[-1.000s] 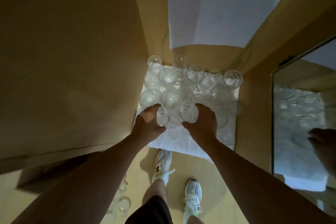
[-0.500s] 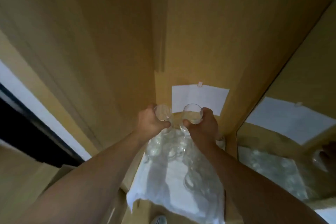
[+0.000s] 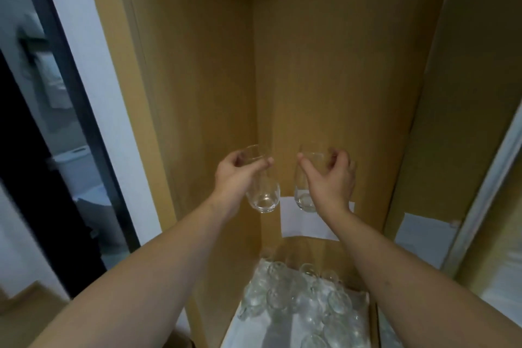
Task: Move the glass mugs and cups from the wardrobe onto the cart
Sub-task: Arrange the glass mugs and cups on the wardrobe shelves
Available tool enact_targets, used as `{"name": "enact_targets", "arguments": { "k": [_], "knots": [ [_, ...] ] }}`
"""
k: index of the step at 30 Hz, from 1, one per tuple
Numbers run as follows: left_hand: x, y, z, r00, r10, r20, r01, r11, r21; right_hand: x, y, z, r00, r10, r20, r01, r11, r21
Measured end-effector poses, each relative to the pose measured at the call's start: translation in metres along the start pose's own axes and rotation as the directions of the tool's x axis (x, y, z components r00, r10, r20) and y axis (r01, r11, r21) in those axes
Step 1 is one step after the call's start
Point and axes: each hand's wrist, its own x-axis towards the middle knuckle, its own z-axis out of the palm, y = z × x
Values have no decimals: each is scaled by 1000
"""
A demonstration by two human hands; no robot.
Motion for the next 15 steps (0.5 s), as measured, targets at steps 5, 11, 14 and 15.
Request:
{"name": "enact_targets", "arguments": {
  "k": [5,11,14,15],
  "knots": [
    [-27,38,-10,997,72,31,-65,982,-180,-11,-26,-17,999,-29,37,24,991,130],
    [-46,61,-27,990,124,65,-98,946,-308,-34,-54,-27,1000,-15,4,14,981,193],
    [-52,65,-44,987,105,124,-60,945,-322,-48,-70,-29,999,-44,-29,49,985,164],
    [-54,65,-50,984,99,150,-47,947,-319,-53,-75,-30,998,-43,-35,48,986,157]
  ]
}}
